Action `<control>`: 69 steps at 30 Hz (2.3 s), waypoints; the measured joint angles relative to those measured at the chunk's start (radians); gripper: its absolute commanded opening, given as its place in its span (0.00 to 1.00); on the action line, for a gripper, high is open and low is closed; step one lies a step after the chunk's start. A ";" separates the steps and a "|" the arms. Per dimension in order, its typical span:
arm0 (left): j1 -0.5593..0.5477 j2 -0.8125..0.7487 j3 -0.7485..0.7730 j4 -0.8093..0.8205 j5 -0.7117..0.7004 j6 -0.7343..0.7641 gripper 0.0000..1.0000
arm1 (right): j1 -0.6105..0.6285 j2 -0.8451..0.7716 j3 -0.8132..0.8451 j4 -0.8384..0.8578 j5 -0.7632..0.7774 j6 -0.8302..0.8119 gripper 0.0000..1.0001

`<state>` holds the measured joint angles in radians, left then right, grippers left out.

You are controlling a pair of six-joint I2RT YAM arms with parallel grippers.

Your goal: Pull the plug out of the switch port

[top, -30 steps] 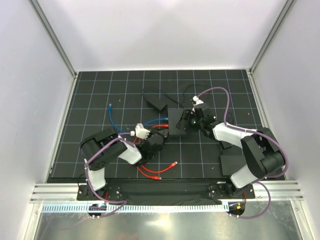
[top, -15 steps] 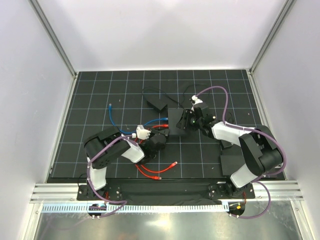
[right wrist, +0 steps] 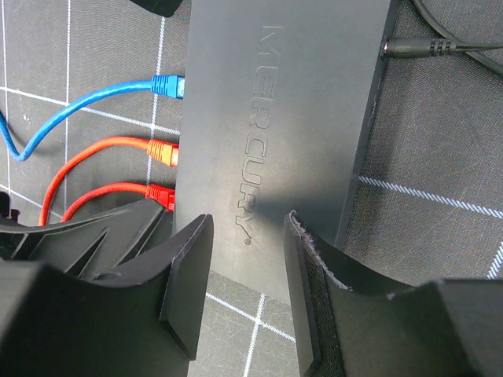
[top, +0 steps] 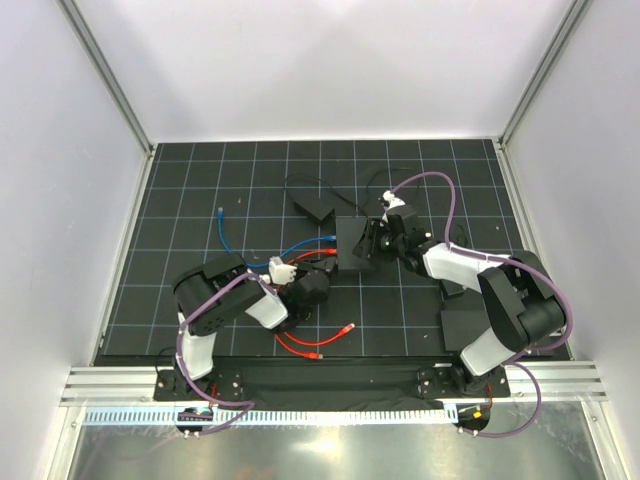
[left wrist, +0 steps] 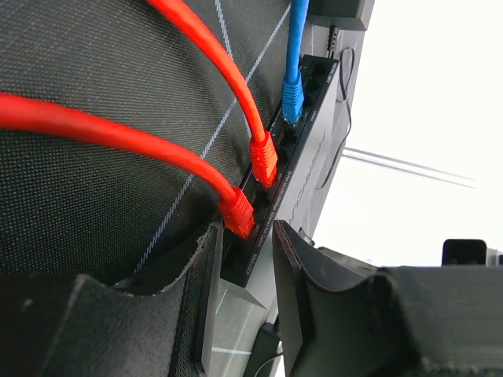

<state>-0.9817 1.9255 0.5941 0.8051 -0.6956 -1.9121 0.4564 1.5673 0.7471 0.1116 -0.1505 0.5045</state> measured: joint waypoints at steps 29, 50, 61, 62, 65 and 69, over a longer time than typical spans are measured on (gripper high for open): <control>0.000 0.051 0.006 0.058 -0.012 -0.035 0.19 | 0.000 0.029 0.028 -0.008 0.000 -0.006 0.44; -0.001 0.103 -0.018 0.191 -0.019 -0.026 0.00 | 0.000 0.082 0.087 -0.024 0.006 -0.016 0.40; -0.001 0.105 -0.021 0.205 -0.018 0.008 0.00 | 0.050 0.156 0.217 -0.143 -0.029 -0.098 0.31; -0.001 0.105 -0.021 0.206 -0.017 0.010 0.00 | 0.056 0.162 0.222 -0.147 -0.032 -0.105 0.29; -0.001 0.106 -0.024 0.214 -0.012 0.010 0.00 | 0.072 0.187 0.250 -0.153 -0.043 -0.113 0.25; -0.001 0.113 -0.032 0.236 -0.010 0.010 0.00 | 0.092 0.220 0.280 -0.144 -0.051 -0.122 0.19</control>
<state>-0.9825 2.0384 0.5621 1.0412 -0.7059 -1.9022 0.5488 1.7870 1.0275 -0.0326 -0.2012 0.3824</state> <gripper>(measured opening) 0.179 0.216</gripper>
